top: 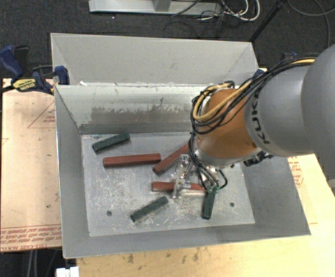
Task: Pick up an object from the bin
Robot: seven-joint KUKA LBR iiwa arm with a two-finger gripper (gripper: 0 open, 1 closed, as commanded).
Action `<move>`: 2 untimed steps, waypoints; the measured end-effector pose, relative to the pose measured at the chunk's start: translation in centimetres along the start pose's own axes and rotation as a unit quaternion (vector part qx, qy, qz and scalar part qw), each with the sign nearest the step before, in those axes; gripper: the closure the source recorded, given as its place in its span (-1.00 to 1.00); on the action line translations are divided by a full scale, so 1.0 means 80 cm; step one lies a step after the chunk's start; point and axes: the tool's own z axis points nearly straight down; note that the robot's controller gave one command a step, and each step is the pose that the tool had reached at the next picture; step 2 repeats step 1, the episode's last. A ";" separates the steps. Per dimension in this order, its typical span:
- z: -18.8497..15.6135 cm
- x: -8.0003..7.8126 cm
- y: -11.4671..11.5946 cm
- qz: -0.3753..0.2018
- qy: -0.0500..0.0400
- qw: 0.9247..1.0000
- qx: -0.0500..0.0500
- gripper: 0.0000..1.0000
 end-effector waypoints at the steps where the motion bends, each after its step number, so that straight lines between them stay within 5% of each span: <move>1: -0.242 -0.002 -0.018 0.009 0.009 1.000 0.002 1.00; 2: -0.242 -0.002 -0.018 0.009 0.009 1.000 0.002 1.00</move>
Offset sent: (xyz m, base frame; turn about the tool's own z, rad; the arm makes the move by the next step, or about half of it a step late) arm 0.0000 0.0000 0.0000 0.0000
